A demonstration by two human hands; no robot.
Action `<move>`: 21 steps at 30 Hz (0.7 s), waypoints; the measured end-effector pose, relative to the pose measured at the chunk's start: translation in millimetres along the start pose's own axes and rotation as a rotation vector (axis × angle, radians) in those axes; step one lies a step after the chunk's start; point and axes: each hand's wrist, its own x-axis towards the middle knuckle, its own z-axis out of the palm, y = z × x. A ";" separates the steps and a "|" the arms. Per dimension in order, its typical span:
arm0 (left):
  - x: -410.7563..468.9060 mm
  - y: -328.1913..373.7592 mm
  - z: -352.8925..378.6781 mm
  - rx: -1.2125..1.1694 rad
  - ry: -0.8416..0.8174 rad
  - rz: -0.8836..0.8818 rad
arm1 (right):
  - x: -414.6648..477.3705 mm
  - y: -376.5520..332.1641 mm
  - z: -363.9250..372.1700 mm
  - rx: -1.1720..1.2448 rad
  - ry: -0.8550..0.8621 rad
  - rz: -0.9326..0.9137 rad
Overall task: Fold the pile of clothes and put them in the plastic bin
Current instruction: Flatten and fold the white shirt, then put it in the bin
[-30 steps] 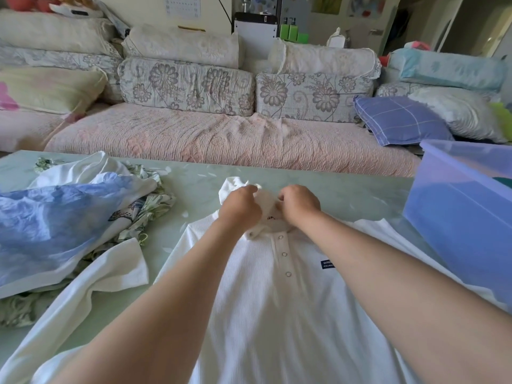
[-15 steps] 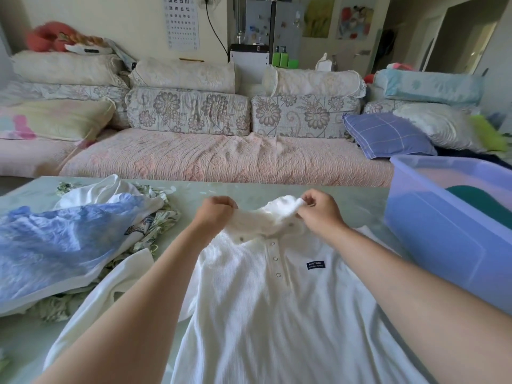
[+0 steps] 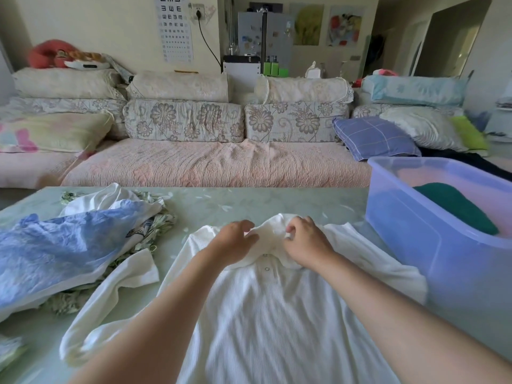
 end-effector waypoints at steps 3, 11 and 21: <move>1.3 4.9 10.3 -0.004 -0.026 -0.035 | 5.0 0.1 5.5 0.088 0.008 0.082; -5.2 21.0 -12.2 -0.596 0.274 -0.089 | 11.4 11.4 5.8 0.158 -0.035 0.226; -53.9 -34.9 -30.9 0.125 -0.227 -0.069 | -7.0 9.5 -24.8 0.194 -0.157 0.076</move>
